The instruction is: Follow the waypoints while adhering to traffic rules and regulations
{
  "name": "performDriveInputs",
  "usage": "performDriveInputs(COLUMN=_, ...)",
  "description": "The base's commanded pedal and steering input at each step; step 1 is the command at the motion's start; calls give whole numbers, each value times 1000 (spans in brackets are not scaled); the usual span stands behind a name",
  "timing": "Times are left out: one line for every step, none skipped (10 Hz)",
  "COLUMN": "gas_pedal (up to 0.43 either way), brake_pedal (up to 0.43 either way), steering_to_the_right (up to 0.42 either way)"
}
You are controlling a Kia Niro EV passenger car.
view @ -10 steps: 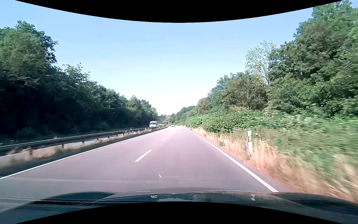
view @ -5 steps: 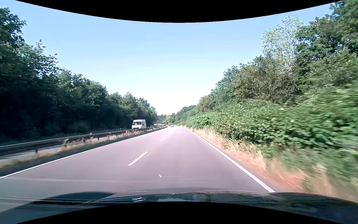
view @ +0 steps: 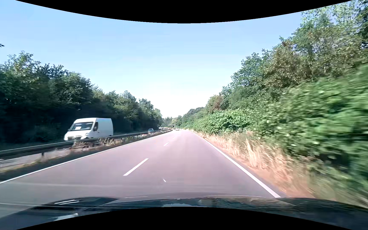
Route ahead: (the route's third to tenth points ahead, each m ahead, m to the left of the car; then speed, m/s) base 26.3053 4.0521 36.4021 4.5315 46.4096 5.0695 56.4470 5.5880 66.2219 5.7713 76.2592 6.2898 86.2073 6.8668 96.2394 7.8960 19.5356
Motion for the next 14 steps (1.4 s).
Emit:
performDriveInputs(gas_pedal=189, brake_pedal=0, steering_to_the_right=-8)
performDriveInputs(gas_pedal=189, brake_pedal=0, steering_to_the_right=-8)
performDriveInputs(gas_pedal=189, brake_pedal=0, steering_to_the_right=-7)
performDriveInputs(gas_pedal=189, brake_pedal=0, steering_to_the_right=-6)
performDriveInputs(gas_pedal=189, brake_pedal=0, steering_to_the_right=-6)
performDriveInputs(gas_pedal=189, brake_pedal=0, steering_to_the_right=-5)
performDriveInputs(gas_pedal=189, brake_pedal=0, steering_to_the_right=-5)
performDriveInputs(gas_pedal=189, brake_pedal=0, steering_to_the_right=-5)
performDriveInputs(gas_pedal=189, brake_pedal=0, steering_to_the_right=-5)
performDriveInputs(gas_pedal=189, brake_pedal=0, steering_to_the_right=-5)
performDriveInputs(gas_pedal=189, brake_pedal=0, steering_to_the_right=-5)
performDriveInputs(gas_pedal=189, brake_pedal=0, steering_to_the_right=-5)
performDriveInputs(gas_pedal=189, brake_pedal=0, steering_to_the_right=-5)
performDriveInputs(gas_pedal=189, brake_pedal=0, steering_to_the_right=-5)
